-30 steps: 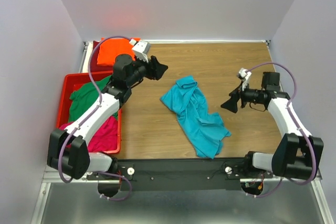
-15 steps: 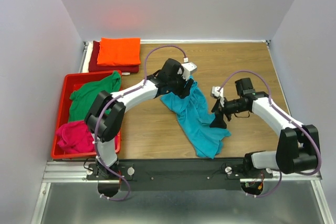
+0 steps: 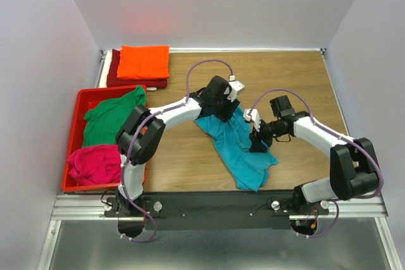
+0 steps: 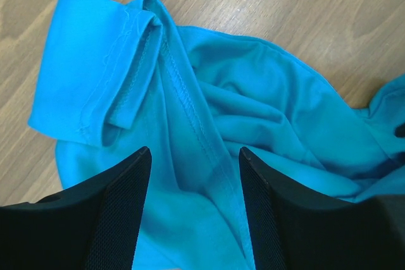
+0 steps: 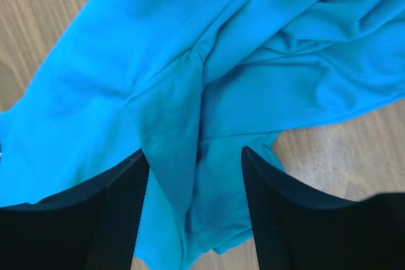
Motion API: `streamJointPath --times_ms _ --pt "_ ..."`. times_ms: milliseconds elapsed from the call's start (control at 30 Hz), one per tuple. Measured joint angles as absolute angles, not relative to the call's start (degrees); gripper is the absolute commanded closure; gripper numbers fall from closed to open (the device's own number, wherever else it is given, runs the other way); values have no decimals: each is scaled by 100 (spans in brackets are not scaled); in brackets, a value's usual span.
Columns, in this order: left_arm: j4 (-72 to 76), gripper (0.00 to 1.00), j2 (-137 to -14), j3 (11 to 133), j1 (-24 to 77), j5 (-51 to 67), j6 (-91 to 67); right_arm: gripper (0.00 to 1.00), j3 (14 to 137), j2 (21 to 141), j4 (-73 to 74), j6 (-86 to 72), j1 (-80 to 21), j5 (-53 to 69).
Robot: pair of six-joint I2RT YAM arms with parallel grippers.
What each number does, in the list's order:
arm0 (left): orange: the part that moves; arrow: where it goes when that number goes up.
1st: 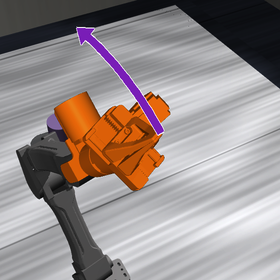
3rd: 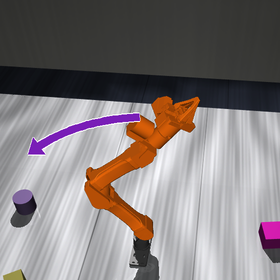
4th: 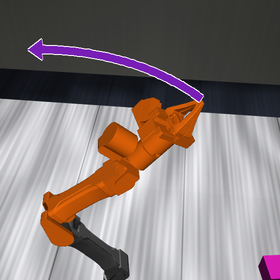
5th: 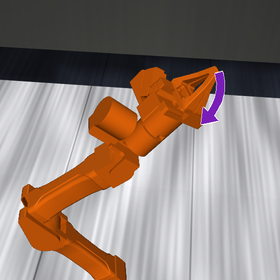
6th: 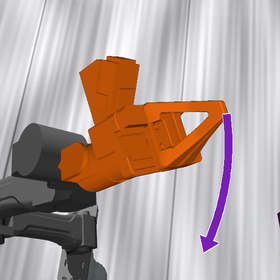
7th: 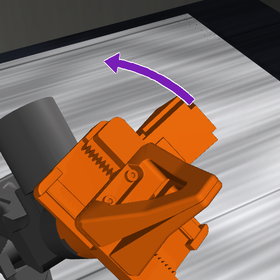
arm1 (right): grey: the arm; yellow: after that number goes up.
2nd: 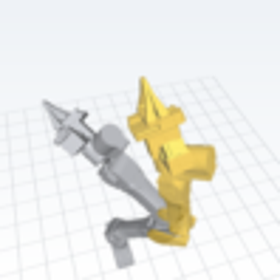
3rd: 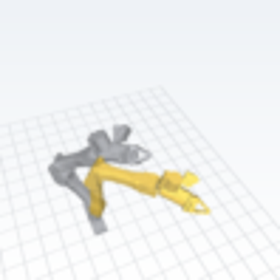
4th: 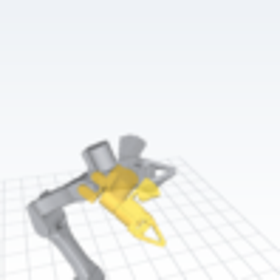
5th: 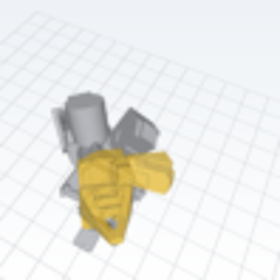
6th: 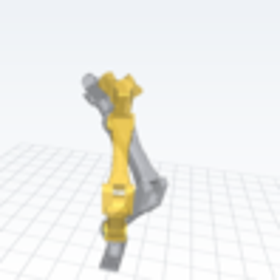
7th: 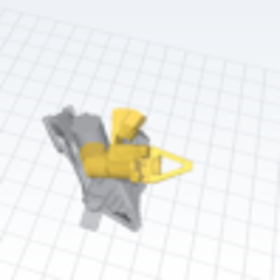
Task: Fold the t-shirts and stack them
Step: Flatten the tshirt out
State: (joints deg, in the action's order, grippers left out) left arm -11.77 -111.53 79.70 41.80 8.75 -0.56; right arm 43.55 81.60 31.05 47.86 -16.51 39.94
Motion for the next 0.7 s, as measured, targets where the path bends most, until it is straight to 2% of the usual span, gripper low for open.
streamJointPath --times_ms 100,200,300,500,700 --pt "-1203 34 -11310 8034 4250 729 -84 59 4355 8165 3048 4668 -1651 3903" --pt "-1267 34 -11406 8103 4318 576 -108 64 4366 8187 3009 4606 -1653 3830" --pt "-1291 31 -11531 8228 4394 408 -139 73 4388 8246 2982 4525 -1653 3785" --pt "-1334 28 -11708 8427 4543 -115 -176 79 4394 8261 2976 4460 -1653 3739" --pt "-1450 30 -11819 8543 4703 -902 -176 80 4421 8261 2971 4438 -1653 3715"
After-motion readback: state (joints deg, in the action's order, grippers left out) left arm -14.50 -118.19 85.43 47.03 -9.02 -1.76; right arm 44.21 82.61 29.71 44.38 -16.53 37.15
